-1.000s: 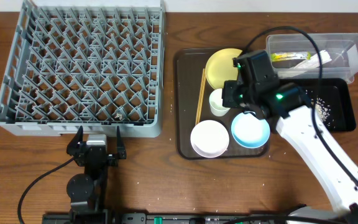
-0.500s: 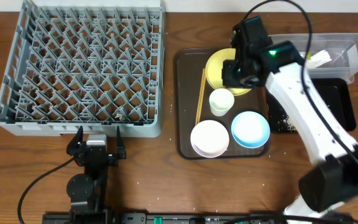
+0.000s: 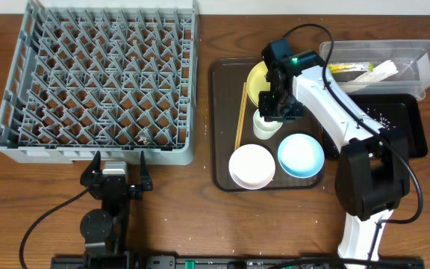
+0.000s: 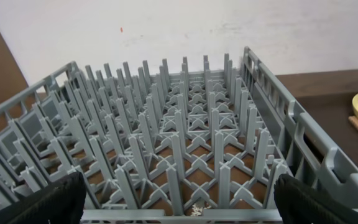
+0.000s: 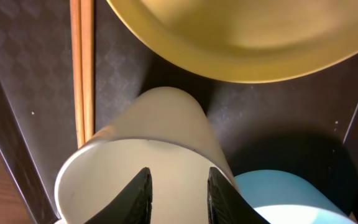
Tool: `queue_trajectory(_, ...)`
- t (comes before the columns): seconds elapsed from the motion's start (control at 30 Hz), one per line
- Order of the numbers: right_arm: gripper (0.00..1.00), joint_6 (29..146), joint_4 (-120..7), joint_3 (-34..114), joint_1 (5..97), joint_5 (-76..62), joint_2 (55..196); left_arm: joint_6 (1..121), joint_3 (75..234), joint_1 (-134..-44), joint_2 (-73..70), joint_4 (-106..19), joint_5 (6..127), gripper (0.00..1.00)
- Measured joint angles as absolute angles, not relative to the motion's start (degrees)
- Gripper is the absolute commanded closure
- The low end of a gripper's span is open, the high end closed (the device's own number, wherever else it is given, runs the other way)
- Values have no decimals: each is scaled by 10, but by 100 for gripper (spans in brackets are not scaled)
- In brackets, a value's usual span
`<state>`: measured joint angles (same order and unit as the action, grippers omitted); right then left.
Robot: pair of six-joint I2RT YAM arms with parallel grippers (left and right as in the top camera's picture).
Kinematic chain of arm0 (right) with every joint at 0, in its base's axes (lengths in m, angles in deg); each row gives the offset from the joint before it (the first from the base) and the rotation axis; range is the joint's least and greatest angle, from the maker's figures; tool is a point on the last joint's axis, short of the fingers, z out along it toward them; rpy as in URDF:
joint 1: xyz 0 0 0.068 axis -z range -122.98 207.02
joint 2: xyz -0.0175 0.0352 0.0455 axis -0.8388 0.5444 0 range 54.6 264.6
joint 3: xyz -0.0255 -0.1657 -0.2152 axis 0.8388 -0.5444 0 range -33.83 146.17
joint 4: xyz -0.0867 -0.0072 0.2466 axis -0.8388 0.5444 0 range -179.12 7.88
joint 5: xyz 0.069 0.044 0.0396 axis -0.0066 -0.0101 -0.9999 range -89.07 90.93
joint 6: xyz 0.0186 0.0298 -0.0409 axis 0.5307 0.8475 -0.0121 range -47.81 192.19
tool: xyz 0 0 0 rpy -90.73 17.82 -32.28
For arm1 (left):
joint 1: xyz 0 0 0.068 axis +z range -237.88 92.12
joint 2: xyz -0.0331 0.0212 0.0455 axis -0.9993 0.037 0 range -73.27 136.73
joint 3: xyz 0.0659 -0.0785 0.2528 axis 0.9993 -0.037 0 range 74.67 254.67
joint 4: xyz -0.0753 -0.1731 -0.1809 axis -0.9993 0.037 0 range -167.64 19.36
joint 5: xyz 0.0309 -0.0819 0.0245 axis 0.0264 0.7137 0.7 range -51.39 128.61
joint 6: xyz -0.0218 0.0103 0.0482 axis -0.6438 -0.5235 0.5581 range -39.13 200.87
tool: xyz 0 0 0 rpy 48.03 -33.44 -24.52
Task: Sort waste into correct bins and load items into the dishwasher
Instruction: 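Move the right gripper to the white cup and grasp it, then lift the white cup toward the left gripper and raise the left arm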
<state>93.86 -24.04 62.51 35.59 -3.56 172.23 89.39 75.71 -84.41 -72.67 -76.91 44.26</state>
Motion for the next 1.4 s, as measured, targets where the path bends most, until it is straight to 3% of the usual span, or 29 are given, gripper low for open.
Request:
queue_trajectory(0.2,61,921,-233,635,357,-55,1722,856,757,-844,-727,-768,443,2)
queue_trajectory(0.33,55,908,-204,673,357,-70,1717,811,759,-844,-718,-768,472,2)
queue_trajectory(0.67,56,895,-169,679,363,-21,1675,754,945,-844,-487,-700,572,2)
queue_trajectory(0.87,64,895,-241,592,366,-9,1675,748,1077,-844,-330,-677,680,2)
queue_trajectory(1.2,99,893,-334,526,366,-35,1676,734,1097,-846,-227,-639,841,2)
queue_trajectory(1.4,99,892,-333,526,366,-39,1676,731,1097,-846,-216,-634,940,2)
